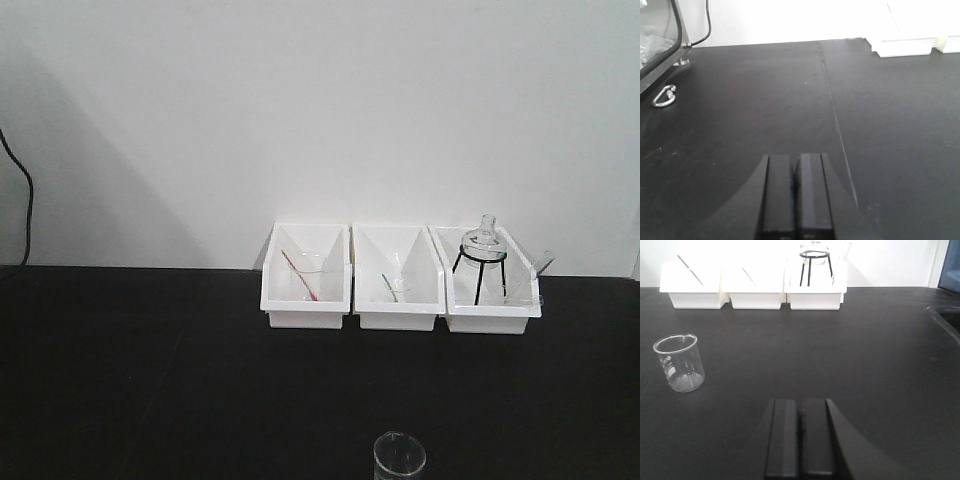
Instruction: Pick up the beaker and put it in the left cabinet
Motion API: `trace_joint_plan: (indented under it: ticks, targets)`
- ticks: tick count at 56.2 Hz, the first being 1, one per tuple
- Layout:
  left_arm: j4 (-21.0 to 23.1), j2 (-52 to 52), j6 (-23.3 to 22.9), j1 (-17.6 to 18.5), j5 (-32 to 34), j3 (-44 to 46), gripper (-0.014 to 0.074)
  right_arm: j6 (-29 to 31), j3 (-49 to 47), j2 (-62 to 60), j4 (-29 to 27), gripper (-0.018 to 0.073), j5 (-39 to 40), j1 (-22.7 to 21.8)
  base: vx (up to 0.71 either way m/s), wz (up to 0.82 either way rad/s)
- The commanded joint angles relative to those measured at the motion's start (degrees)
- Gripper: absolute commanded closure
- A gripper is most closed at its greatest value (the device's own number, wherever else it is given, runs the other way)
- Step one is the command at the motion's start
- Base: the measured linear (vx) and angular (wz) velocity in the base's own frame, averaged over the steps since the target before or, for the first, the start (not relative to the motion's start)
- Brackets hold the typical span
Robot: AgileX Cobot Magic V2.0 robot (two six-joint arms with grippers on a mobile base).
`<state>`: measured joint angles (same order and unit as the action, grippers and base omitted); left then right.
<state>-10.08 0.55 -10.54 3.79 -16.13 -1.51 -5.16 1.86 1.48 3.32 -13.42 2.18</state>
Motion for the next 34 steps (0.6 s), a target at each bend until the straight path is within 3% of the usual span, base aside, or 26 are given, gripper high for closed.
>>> trace_joint_plan:
  ticks: [1, 34]
  targets:
    - [0.1, 1.0, -0.2, 0.4, 4.8, 0.5, 0.0593, 0.1, 0.1, 0.9, 0.2, 0.0568, 4.7, -0.3, 0.00, 0.00]
    - [0.1, 1.0, -0.2, 0.4, 4.8, 0.5, 0.0593, 0.1, 0.1, 0.9, 0.2, 0.0568, 4.7, -0.3, 0.00, 0.00]
